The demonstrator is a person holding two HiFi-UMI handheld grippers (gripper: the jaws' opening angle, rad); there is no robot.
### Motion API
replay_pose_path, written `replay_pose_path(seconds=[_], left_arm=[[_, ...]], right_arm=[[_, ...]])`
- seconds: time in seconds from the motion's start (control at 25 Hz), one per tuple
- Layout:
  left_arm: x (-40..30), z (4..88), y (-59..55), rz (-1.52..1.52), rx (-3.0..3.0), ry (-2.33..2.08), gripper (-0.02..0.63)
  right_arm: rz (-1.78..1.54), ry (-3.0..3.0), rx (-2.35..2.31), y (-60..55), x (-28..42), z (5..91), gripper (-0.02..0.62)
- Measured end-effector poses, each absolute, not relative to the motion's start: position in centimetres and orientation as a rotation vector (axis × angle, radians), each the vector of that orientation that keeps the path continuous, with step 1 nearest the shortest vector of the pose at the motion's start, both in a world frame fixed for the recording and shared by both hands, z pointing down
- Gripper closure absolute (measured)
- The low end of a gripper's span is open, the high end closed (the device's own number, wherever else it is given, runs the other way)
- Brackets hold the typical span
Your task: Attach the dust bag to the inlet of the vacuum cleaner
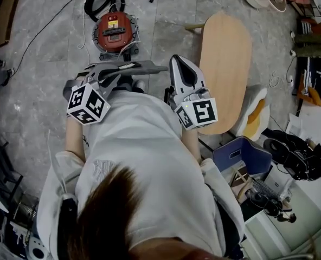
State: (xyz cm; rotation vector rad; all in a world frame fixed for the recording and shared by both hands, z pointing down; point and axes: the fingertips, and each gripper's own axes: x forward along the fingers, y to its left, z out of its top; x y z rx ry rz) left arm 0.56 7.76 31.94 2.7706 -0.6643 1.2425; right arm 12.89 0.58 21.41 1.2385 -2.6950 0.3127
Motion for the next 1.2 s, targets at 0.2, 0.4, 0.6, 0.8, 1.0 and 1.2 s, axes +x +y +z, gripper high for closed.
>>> replay_pose_path(seconds=[0.2, 0.4, 0.6, 0.8, 1.0, 1.2], left_arm=[[-0.7, 32.8, 6.6, 1.223, 2.772, -0.593, 0.566], [-2.1, 33.2, 6.0, 1.217, 2.76, -0.583, 0.566], [-3.3, 33.3, 5.9, 1.201, 2.722, -0.615, 0.566], [-3.8, 33.7, 6.0, 1.193, 2.682, -0.664, 0.566], [-3.2, 33.7, 6.0, 1.191, 2.655, -0.696, 0.566], [-2.4, 33.6, 6.0, 1.191, 2.639, -0.712, 0.566]], right_arm=[[0.299, -2.673, 1.234, -1.1, 11.0, 21.7, 0.593], [0.328, -2.669, 1.165, -1.7, 8.9, 22.7, 0.592], [0.333, -2.684, 1.08, -2.4, 7.2, 22.9, 0.592], [0.322, -2.712, 0.998, -3.0, 6.2, 23.0, 0.592], [0.32, -2.74, 0.914, -3.5, 5.9, 23.0, 0.592], [0.295, -2.734, 0.758, -2.9, 5.5, 23.6, 0.532]])
